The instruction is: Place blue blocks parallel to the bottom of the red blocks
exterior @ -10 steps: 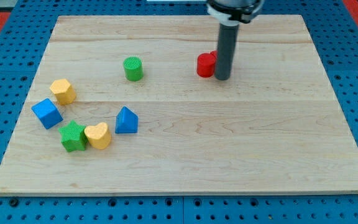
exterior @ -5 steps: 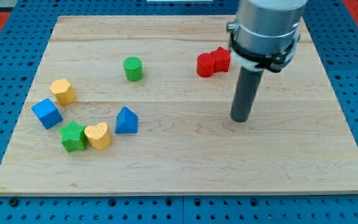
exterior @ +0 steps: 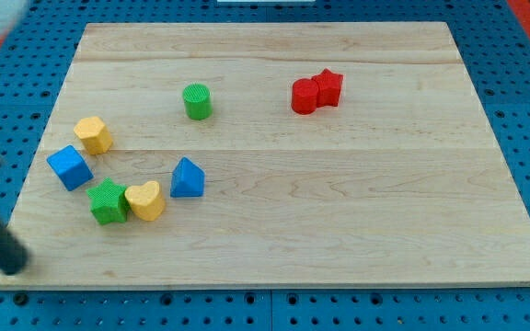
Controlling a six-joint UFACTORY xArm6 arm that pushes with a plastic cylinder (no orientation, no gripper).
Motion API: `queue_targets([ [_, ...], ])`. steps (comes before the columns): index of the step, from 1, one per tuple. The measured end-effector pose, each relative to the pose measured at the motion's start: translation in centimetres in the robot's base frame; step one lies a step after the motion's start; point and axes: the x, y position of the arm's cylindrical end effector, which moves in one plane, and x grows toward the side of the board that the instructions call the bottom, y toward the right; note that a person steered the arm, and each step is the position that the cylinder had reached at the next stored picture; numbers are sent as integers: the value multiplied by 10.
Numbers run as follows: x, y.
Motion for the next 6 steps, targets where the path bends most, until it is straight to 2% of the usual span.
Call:
queue_targets([
  [2,-25,-2],
  [4,-105,3],
  [6,-116,85],
])
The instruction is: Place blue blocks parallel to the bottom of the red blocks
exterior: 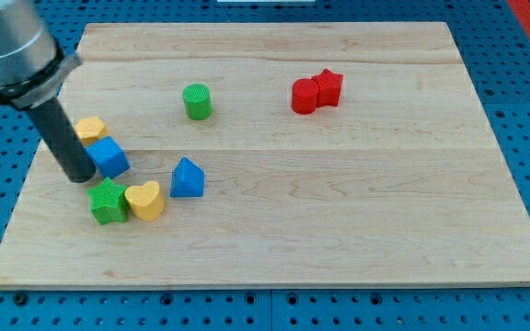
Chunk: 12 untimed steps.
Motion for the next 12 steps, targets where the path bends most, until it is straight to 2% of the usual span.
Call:
queue_targets([
  [1,-9,-37],
  [2,-21,4],
  [4,-9,96],
  [5,-3,89],
  [6,8,53],
  [7,15,83],
  [9,15,227],
  [10,13,205],
  [11,-46,200],
  [12,-70,136],
])
